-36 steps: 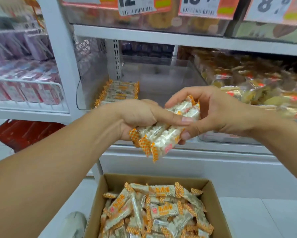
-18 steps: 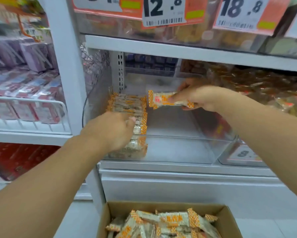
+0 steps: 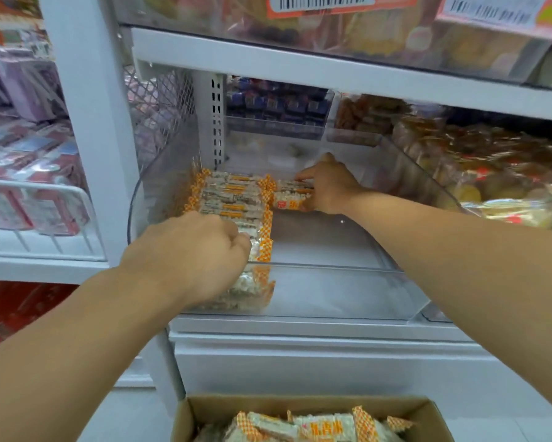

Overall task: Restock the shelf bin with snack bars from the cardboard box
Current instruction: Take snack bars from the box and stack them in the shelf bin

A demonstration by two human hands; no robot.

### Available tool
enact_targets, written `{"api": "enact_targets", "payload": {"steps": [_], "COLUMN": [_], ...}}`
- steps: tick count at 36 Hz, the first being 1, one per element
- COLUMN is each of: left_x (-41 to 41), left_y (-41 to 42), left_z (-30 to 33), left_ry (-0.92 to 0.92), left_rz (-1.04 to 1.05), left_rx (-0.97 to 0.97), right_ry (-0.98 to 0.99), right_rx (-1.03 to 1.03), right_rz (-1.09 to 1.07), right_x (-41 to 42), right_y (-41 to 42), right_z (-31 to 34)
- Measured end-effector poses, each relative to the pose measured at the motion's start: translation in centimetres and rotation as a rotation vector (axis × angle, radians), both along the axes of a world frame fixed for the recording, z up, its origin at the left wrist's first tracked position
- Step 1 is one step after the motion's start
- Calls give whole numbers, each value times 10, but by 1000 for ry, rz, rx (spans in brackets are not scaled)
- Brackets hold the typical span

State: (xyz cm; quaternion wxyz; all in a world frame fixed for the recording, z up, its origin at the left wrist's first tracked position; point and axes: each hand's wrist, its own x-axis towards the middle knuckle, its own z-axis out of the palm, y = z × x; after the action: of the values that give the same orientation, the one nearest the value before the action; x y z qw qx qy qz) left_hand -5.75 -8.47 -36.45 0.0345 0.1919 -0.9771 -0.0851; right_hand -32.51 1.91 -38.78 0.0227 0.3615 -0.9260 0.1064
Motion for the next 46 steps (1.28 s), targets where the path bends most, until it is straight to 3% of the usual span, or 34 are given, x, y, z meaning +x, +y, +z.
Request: {"api": "enact_targets", "payload": {"steps": [4,21,26,30,32,34,36,41,43,46], "left_x": [1,-2,0,11,20,27,35,84,111,150], "left_y": [1,-1,2,27,48,70,93,136,142,156], "left_z": [0,-2,-3,3,5,-6,-28,-121,-162,-213], "left_ry": [6,53,249,575,629,511,200,-677,-807,-837], "left_rz": [14,6,-76,-272,-368,-457,-519,-412,-269,-78], "left_rx": [-5,3,9,-78,-72,-80,-122,-64,-17,198], "right_ry": [-42,-19,-16,180,207,111,-79,-639,-712,-685], "right_rx": [-79,-49,31,-313,-571,-782,-774,58,225,334], "right_rz": [72,85,98,124,132,77,-28,-20,-20,-24], "right_x": [2,15,62,128,170,203,228,272,288,302], "right_y": [-3,5,24,89,128,155,172,205,225,248], "right_z": [-1,25,66,68,44,1,-55,-175,-198,-215]}}
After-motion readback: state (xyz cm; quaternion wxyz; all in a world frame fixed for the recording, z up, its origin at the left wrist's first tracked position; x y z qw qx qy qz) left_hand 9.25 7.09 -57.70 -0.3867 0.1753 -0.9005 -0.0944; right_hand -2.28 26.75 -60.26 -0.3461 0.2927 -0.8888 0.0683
